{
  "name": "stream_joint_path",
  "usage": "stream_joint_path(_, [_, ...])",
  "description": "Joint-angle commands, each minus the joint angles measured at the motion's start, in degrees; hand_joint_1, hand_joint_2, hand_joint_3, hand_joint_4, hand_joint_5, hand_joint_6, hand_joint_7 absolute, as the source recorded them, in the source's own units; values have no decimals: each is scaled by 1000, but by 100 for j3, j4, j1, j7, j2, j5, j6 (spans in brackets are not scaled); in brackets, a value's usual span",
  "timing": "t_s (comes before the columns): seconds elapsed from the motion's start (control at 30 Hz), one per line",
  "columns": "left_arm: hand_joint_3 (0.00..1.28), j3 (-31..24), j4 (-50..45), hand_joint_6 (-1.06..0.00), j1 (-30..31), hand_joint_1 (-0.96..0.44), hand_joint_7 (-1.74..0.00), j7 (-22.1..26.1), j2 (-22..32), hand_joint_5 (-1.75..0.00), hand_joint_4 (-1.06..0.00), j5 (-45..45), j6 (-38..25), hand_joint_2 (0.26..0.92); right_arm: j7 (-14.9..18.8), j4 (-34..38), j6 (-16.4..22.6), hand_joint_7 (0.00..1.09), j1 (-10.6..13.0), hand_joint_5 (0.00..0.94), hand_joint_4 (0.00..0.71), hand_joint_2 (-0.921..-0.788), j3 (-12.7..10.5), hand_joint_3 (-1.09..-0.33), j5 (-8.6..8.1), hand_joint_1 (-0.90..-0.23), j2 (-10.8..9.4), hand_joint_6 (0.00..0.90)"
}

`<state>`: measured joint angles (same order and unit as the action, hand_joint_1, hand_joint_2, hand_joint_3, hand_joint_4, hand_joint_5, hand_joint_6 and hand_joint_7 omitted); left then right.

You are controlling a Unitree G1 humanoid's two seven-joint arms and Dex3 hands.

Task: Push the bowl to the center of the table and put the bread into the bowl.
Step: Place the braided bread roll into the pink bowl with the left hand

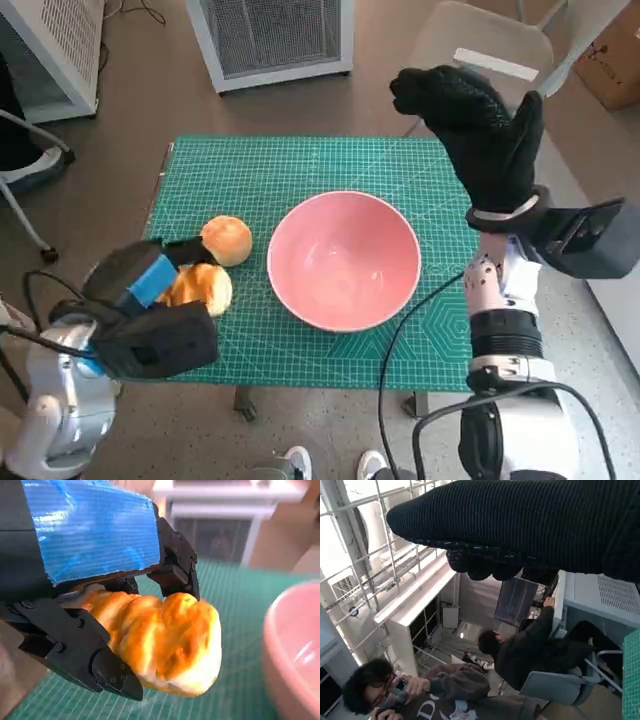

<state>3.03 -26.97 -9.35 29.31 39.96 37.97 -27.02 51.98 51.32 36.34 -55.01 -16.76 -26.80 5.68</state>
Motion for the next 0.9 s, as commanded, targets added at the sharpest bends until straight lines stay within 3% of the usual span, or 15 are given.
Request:
stream_joint_path(0.03, [48,-146,-376,-661,-352,3,-1176,75,42,-1044,-764,-8,51,905,44,75,-35,512,121,0,228,-921,2,-699,8,-633,-18,67])
stream_joint_path(0.33, [37,53,-517,-664,-983,3,-1179,82,-82,-1010,-787,178,44,905,53,98,-22,521,111,0,228,-921,-9,-700,2,-634,-14,61])
stream_joint_path(0.53, [28,603,-283,-676,-1896,3,-1159,115,-395,-1000,-800,559,38,903,69,123,-5,527,105,0,228,-921,-23,-699,-3,-634,-18,59])
stream_joint_path(0.9, [36,1519,1217,-633,-3030,1,-1184,-264,-1274,-1078,-750,720,721,920,77,35,1,536,180,0,228,-921,-21,-701,-8,-635,-17,54])
